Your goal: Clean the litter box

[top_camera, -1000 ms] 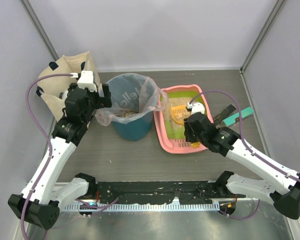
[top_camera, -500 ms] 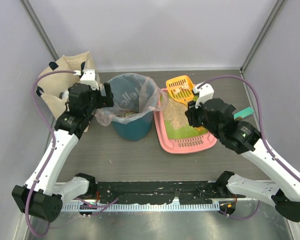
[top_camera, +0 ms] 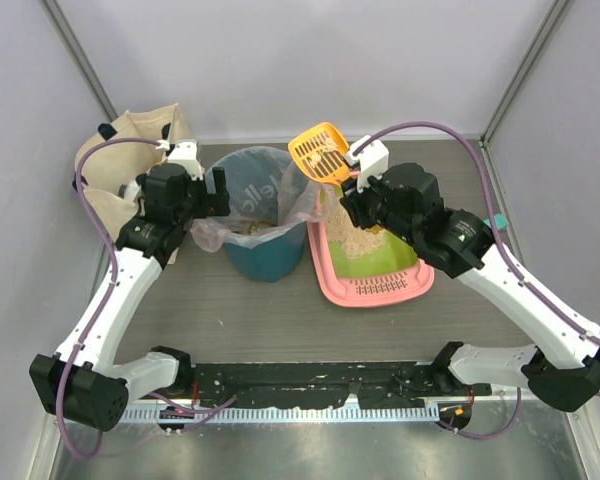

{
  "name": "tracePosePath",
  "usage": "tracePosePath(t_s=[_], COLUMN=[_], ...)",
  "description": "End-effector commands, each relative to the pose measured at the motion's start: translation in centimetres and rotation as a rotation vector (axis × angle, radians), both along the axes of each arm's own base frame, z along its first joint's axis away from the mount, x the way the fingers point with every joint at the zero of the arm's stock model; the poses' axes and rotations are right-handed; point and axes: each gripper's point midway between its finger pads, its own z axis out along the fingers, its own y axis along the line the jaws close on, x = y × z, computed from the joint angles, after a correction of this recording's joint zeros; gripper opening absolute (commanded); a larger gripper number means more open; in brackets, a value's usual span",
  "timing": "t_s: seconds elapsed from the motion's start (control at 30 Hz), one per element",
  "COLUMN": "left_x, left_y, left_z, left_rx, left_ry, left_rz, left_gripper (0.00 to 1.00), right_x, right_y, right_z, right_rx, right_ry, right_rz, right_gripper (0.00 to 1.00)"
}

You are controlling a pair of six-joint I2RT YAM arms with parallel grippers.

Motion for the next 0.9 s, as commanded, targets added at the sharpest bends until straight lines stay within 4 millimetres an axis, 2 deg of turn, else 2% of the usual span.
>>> tracePosePath(t_s=[0.0, 0.13, 0.2, 0.23, 0.43, 0.6, 0.73, 0.87], left_x=[0.2, 0.0, 0.0, 0.0, 0.0, -0.1, -0.2, -0.2], left_y=[-0.7, -1.5, -1.7, -1.8, -2.4, -3.4, -4.3, -4.8], left_z=[2.7, 2.8, 2.8, 2.9, 2.8, 2.4, 2.2, 2.0], left_rx=[-0.037, -0.064, -0.069, -0.073, -0.093, -0.127, -0.157, -0.177], left_ry=[-0.072, -0.072, -0.074, -0.076, -0.073, -0.055, -0.037, -0.026], left_rz=[-0.041, -0.079, -0.087, -0.091, -0.112, -0.155, -0.188, -0.204], left_gripper=[0.98, 0.92, 0.89, 0.85, 0.69, 0.56, 0.40, 0.31], right_x=[0.5, 0.9, 1.3, 1.2, 1.4, 1.5, 1.9, 2.7], right_y=[1.1, 1.6, 1.7, 1.4, 1.5, 2.3, 3.3, 3.8], right_z=[3.4, 3.7, 3.1, 3.7, 3.3, 3.4, 2.8, 2.2], right_rx=[0.011, -0.070, -0.144, -0.165, -0.316, -0.376, -0.420, -0.519], right_ry=[-0.108, -0.151, -0.160, -0.182, -0.238, -0.263, -0.272, -0.310], right_rz=[0.033, 0.001, -0.019, -0.052, -0.095, -0.085, -0.065, -0.064], right_gripper=[0.01, 0.01, 0.01, 0.01, 0.01, 0.01, 0.01, 0.01])
